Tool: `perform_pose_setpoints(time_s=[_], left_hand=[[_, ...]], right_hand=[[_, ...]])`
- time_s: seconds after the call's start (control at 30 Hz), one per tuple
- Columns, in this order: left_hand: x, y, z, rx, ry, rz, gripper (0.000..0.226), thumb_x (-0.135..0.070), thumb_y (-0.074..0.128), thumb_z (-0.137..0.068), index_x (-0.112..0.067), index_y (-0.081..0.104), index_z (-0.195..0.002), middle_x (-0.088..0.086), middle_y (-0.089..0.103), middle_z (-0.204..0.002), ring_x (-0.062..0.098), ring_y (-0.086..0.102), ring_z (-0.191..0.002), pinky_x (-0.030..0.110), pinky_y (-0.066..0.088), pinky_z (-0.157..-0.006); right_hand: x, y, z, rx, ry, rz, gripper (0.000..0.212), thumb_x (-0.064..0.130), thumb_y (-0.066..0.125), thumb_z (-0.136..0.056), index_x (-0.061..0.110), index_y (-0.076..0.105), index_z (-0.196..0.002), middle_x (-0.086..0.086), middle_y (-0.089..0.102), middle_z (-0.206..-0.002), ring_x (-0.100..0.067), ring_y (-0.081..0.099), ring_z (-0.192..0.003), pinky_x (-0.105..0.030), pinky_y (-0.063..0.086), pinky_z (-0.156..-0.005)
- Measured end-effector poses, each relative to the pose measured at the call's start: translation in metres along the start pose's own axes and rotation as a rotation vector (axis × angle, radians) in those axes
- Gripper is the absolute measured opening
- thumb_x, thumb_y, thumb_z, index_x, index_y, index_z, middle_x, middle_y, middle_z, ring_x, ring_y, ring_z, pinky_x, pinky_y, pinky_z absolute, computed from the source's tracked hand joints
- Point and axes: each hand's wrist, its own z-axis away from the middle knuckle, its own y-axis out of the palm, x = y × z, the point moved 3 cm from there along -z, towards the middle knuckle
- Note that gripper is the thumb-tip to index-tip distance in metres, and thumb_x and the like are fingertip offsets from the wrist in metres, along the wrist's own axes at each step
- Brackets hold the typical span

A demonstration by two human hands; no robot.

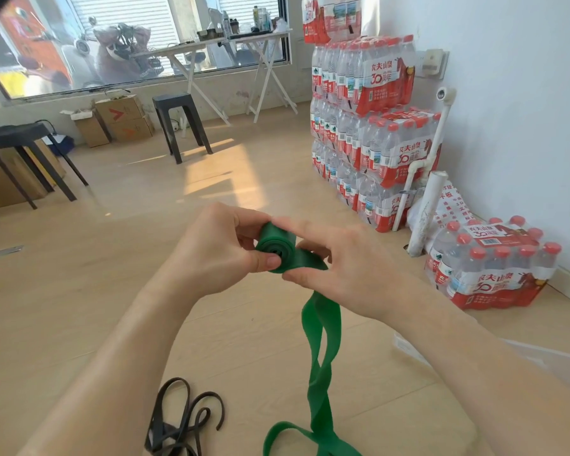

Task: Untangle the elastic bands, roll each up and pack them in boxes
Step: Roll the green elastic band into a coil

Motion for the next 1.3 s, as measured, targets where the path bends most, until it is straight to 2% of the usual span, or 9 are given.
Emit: perform_pose_setpoints(time_s=[0.17, 0.27, 0.4, 0.6, 0.73, 0.97, 1.07, 1.2, 1.3], left_hand=[[0.006, 0.008, -0.001, -0.034, -0.01, 0.1, 0.042, -0.008, 0.079, -0.072, -0.033, 0.067, -0.104, -0.011, 0.074, -0.088, 0.013, 0.068, -0.08, 0.031, 0.054, -0.078], [0.007, 0.01, -0.001, -0.043, 0.042, 0.107, 0.059, -0.022, 0.079, -0.069, -0.035, 0.058, -0.122, -0.012, 0.069, -0.107, 0.008, 0.061, -0.101, 0.029, 0.054, -0.081], [-0.002, 0.021, 0.0, -0.09, 0.163, 0.027, 0.069, -0.019, 0.082, -0.066, -0.037, 0.052, -0.125, -0.019, 0.061, -0.118, 0.003, 0.053, -0.114, 0.025, 0.051, -0.09], [-0.002, 0.021, -0.001, -0.142, 0.122, 0.022, 0.057, -0.032, 0.087, -0.055, -0.024, 0.067, -0.109, -0.01, 0.071, -0.095, 0.01, 0.067, -0.088, 0.027, 0.055, -0.084], [-0.004, 0.014, 0.0, -0.143, 0.097, 0.028, 0.041, -0.023, 0.089, -0.055, -0.024, 0.071, -0.092, -0.005, 0.073, -0.081, 0.01, 0.068, -0.076, 0.018, 0.054, -0.07], [-0.002, 0.009, -0.001, -0.128, 0.073, 0.052, 0.03, -0.009, 0.086, -0.062, -0.012, 0.071, -0.087, 0.004, 0.072, -0.077, 0.02, 0.066, -0.072, 0.029, 0.055, -0.069], [0.001, 0.009, -0.002, -0.139, 0.019, 0.137, 0.038, -0.009, 0.087, -0.061, -0.013, 0.069, -0.094, 0.002, 0.073, -0.081, 0.013, 0.069, -0.074, 0.021, 0.055, -0.069], [0.002, 0.008, -0.001, -0.066, -0.036, 0.298, 0.046, -0.02, 0.083, -0.065, -0.029, 0.062, -0.105, 0.005, 0.075, -0.083, 0.023, 0.071, -0.078, 0.032, 0.058, -0.074], [-0.002, 0.009, 0.0, -0.037, -0.032, 0.341, 0.035, -0.031, 0.076, -0.069, -0.028, 0.065, -0.103, 0.008, 0.074, -0.083, 0.018, 0.066, -0.072, 0.03, 0.054, -0.072]], right_hand=[[-0.003, -0.004, 0.001, -0.019, 0.077, -0.159, 0.059, 0.03, 0.076, -0.081, 0.034, 0.053, -0.134, 0.01, 0.072, -0.081, -0.003, 0.067, -0.074, -0.019, 0.051, -0.075], [-0.01, -0.013, 0.001, -0.05, 0.19, -0.335, 0.055, 0.029, 0.076, -0.08, 0.029, 0.054, -0.132, 0.005, 0.076, -0.081, -0.005, 0.071, -0.076, -0.028, 0.057, -0.078], [-0.013, -0.016, 0.0, -0.032, 0.251, -0.558, 0.05, 0.03, 0.072, -0.076, 0.02, 0.06, -0.123, -0.004, 0.076, -0.082, -0.019, 0.074, -0.076, -0.037, 0.057, -0.083], [-0.014, -0.013, 0.003, 0.171, 0.328, -0.678, 0.043, 0.036, 0.063, -0.082, 0.015, 0.063, -0.119, -0.014, 0.075, -0.091, -0.023, 0.071, -0.08, -0.036, 0.055, -0.084], [-0.013, -0.011, 0.007, 0.313, 0.326, -0.593, 0.045, 0.034, 0.074, -0.08, 0.029, 0.062, -0.123, -0.005, 0.069, -0.108, -0.019, 0.067, -0.092, -0.038, 0.051, -0.097], [-0.006, -0.008, 0.004, 0.056, 0.262, -0.446, 0.038, 0.005, 0.07, -0.084, 0.036, 0.063, -0.104, -0.003, 0.074, -0.098, -0.008, 0.069, -0.091, -0.017, 0.054, -0.083], [-0.01, -0.006, 0.003, 0.058, 0.281, -0.536, 0.03, 0.004, 0.068, -0.086, 0.025, 0.066, -0.108, -0.003, 0.074, -0.101, -0.011, 0.07, -0.093, -0.021, 0.054, -0.087], [-0.015, -0.005, 0.003, 0.061, 0.302, -0.682, 0.024, 0.01, 0.066, -0.088, 0.008, 0.067, -0.113, -0.01, 0.074, -0.1, -0.022, 0.072, -0.091, -0.03, 0.055, -0.089], [-0.019, -0.004, 0.002, 0.018, 0.321, -0.775, 0.033, 0.017, 0.068, -0.082, 0.002, 0.067, -0.111, -0.015, 0.074, -0.099, -0.027, 0.072, -0.087, -0.032, 0.056, -0.087]])
